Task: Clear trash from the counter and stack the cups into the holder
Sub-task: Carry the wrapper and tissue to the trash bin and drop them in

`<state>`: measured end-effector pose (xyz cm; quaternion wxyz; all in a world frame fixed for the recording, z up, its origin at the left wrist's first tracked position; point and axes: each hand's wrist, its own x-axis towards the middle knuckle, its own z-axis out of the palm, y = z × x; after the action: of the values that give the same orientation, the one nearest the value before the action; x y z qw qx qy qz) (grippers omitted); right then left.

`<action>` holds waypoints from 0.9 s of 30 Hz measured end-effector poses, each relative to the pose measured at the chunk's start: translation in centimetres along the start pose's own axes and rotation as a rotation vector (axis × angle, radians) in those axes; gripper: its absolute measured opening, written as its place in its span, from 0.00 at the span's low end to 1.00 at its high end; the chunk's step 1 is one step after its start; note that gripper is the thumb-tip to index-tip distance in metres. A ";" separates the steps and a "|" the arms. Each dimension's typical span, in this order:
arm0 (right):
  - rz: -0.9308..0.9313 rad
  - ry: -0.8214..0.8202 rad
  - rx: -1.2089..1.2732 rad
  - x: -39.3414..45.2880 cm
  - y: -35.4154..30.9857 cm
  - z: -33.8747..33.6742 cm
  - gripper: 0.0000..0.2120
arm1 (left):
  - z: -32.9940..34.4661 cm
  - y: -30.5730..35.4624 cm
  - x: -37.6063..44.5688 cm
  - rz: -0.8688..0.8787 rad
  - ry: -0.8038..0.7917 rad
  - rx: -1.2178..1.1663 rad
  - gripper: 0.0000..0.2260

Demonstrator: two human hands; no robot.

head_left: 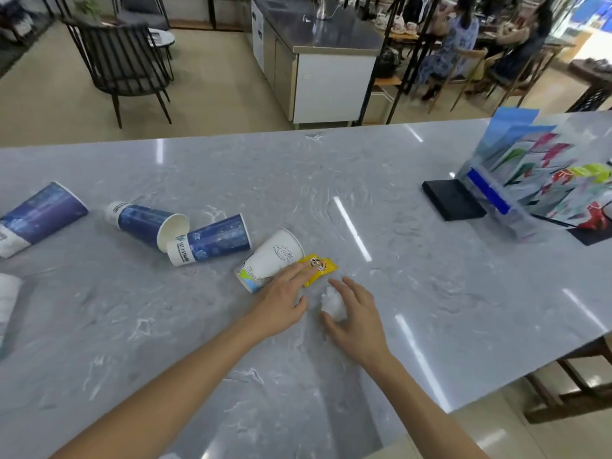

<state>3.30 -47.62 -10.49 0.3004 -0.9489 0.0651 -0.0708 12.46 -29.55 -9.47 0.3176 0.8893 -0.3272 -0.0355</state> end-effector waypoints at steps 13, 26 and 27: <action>-0.097 -0.116 0.059 3.5 4.3 -0.5 0.21 | 3.7 -0.5 4.1 -0.156 0.094 0.073 0.21; -0.188 -0.153 0.085 3.7 6.1 -1.9 0.17 | 4.1 1.1 4.1 -0.171 0.197 0.144 0.18; -0.185 -0.153 0.108 3.7 6.2 -2.2 0.17 | 4.1 1.3 4.1 -0.180 0.211 0.139 0.18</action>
<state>6.06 -54.48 -11.99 0.3475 -0.9359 -0.0497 -0.0289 13.82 -35.00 -11.39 0.2835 0.9337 -0.2125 0.0523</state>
